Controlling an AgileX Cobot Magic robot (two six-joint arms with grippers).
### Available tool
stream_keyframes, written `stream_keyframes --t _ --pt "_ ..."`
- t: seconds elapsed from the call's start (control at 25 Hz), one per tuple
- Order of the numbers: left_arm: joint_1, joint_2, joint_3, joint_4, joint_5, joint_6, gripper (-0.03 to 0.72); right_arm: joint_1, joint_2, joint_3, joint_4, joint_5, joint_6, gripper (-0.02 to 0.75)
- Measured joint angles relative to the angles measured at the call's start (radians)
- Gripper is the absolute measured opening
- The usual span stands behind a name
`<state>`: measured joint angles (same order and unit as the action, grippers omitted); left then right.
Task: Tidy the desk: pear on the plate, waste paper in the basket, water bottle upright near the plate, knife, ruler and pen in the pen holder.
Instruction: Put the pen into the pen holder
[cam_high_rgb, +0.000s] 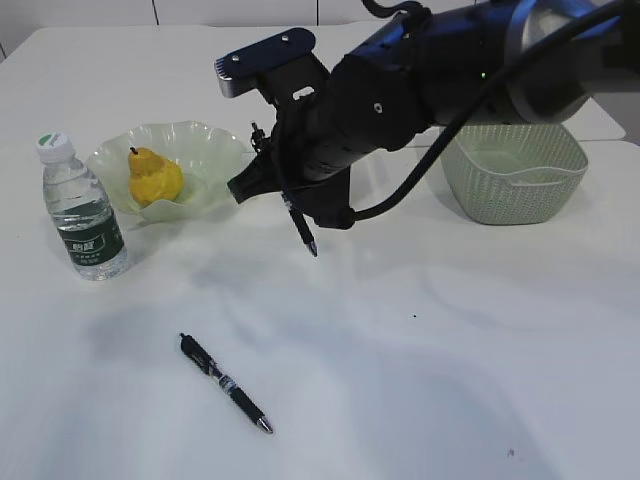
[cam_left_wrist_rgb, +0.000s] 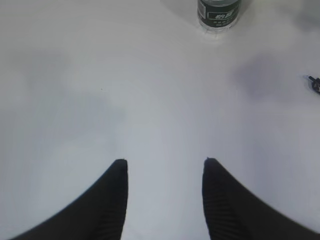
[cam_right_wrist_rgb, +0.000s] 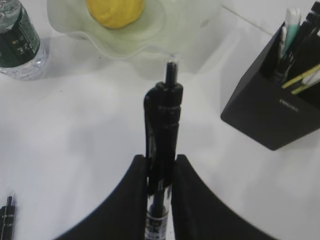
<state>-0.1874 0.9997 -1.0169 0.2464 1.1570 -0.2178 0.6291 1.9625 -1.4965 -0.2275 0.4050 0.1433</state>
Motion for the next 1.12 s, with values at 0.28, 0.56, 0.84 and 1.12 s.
stream_keyframes --t 0.28,0.56,0.84,1.12 --pt "0.000 0.000 0.000 -0.001 -0.004 0.000 0.340 -0.047 -0.001 0.000 -0.015 -0.087 0.000 0.111" --pt "0.000 0.000 0.000 -0.001 -0.023 0.000 0.340 -0.105 -0.001 0.002 -0.018 -0.185 0.000 0.111" --pt "0.000 0.000 0.000 -0.002 -0.027 0.000 0.340 -0.135 -0.001 0.002 -0.023 -0.325 0.000 0.111" --pt "0.000 0.000 0.000 -0.006 -0.027 0.000 0.340 -0.186 0.005 0.002 -0.024 -0.473 0.000 0.111"
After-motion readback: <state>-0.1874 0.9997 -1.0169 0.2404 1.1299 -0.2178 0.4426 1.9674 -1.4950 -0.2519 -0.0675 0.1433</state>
